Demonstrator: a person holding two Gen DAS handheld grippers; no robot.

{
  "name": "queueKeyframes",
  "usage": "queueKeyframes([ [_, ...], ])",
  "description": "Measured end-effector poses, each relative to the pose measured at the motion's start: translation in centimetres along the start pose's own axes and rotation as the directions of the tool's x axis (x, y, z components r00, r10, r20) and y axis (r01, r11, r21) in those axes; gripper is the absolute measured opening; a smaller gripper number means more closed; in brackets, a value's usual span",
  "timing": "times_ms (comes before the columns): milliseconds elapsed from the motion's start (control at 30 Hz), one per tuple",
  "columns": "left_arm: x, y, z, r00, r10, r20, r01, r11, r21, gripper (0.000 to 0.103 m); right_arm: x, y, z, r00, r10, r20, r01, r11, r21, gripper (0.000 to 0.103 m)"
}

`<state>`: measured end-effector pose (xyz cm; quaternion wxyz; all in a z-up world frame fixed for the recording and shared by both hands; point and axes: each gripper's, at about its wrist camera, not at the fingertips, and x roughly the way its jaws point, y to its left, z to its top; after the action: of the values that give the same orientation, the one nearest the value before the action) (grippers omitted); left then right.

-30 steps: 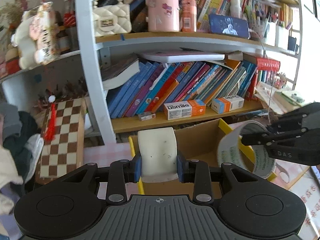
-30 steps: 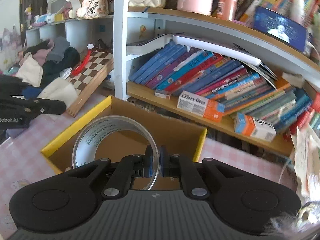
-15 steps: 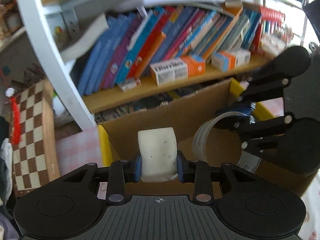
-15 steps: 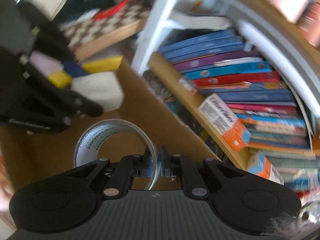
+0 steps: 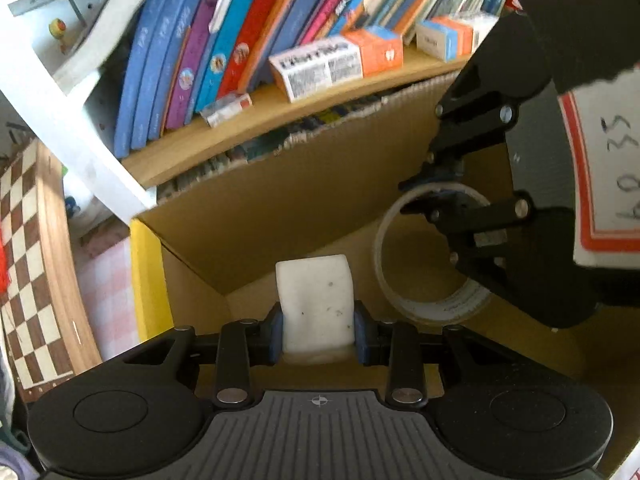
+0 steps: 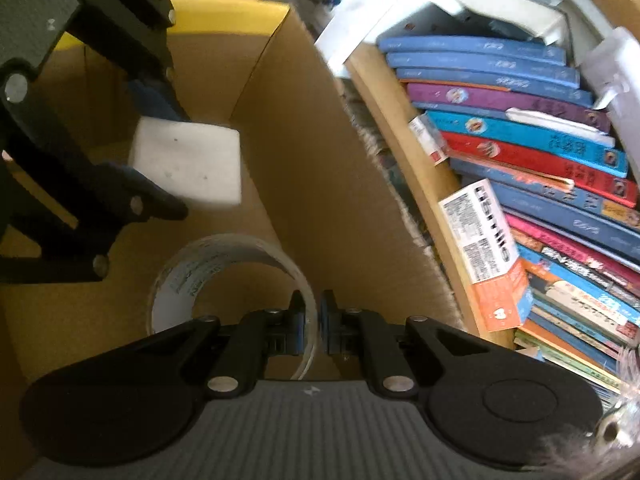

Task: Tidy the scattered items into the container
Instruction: 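Carry both held items over the yellow box and release them inside, then withdraw both open tools from the box back toward the table items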

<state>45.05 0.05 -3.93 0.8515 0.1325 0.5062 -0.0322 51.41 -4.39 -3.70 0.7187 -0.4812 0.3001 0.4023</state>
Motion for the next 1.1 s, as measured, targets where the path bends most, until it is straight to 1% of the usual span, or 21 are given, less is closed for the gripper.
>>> queueKeyframes([
  [233,0.7,-0.1,0.0,0.999,0.007,-0.036,-0.007,1.0,-0.012,0.037,0.1,-0.2,0.2,1.0,0.026,-0.013,-0.026,1.0,-0.002,0.008],
  [300,0.7,-0.2,-0.1,0.999,-0.002,-0.036,0.002,1.0,-0.005,0.037,-0.1,0.0,0.2,1.0,0.026,-0.01,-0.026,1.0,-0.005,0.011],
  [333,0.7,-0.2,-0.1,0.999,-0.007,-0.036,0.007,1.0,-0.001,0.038,-0.3,0.1,0.1,1.0,0.026,-0.008,-0.026,1.0,-0.007,0.015],
  [367,0.7,-0.2,-0.1,0.999,-0.012,-0.035,0.013,1.0,0.003,0.038,-0.4,0.2,0.1,1.0,0.026,-0.007,-0.026,1.0,-0.009,0.017],
  [400,0.7,-0.3,-0.1,0.999,-0.017,-0.035,0.018,1.0,0.007,0.039,-0.5,0.3,0.1,1.0,0.026,-0.005,-0.026,1.0,-0.01,0.022],
  [500,0.7,-0.4,-0.2,0.999,-0.033,-0.034,0.033,0.999,0.02,0.043,-0.8,0.7,0.1,1.0,0.027,0.0,-0.027,1.0,-0.015,0.028],
  [567,0.7,-0.5,-0.2,0.999,-0.043,-0.034,0.044,0.999,0.028,0.046,-1.0,0.9,0.1,1.0,0.027,0.003,-0.027,0.999,-0.018,0.035],
  [633,0.7,-0.6,-0.2,0.998,-0.053,-0.034,0.054,0.998,0.036,0.048,-1.2,1.1,0.0,1.0,0.027,0.006,-0.027,0.999,-0.021,0.052],
  [700,0.5,-0.6,-0.3,0.998,-0.054,-0.019,0.054,0.998,0.035,0.052,-1.5,1.3,0.0,1.0,0.029,0.01,-0.028,0.999,-0.023,0.061],
  [733,0.3,-0.7,-0.3,0.998,-0.056,-0.011,0.057,0.998,0.033,0.057,-1.6,1.3,0.1,0.999,0.031,0.013,-0.031,0.999,-0.022,0.067],
  [800,-0.1,-0.9,-0.4,0.998,-0.059,0.004,0.059,0.998,0.031,0.061,-1.8,1.4,0.1,0.999,0.028,0.019,-0.028,0.999,-0.027,0.072],
  [867,-0.7,-1.2,-0.5,0.999,-0.026,0.023,0.025,0.998,0.05,0.068,-2.1,1.4,0.0,0.999,0.024,0.027,-0.023,0.999,-0.032,0.076],
  [900,-0.9,-1.3,-0.6,0.999,-0.003,0.033,0.001,0.998,0.06,0.078,-2.4,1.5,0.0,0.999,0.019,0.037,-0.018,0.999,-0.036,0.079],
  [933,-1.2,-1.4,-0.7,0.999,0.021,0.046,-0.024,0.998,0.066,0.085,-2.7,1.5,-0.1,0.999,0.014,0.046,-0.012,0.999,-0.041,0.081],
  [1000,-2.1,-1.3,-0.9,0.997,0.021,0.073,-0.026,0.998,0.063,0.089,-3.3,1.5,-0.2,0.998,0.006,0.065,-0.004,0.999,-0.044,0.085],
  [1100,-3.7,-0.9,-1.1,0.994,0.015,0.11,-0.021,0.998,0.054,0.089,-4.4,0.9,-0.4,0.996,0.007,0.093,-0.006,1.0,-0.014,0.086],
])
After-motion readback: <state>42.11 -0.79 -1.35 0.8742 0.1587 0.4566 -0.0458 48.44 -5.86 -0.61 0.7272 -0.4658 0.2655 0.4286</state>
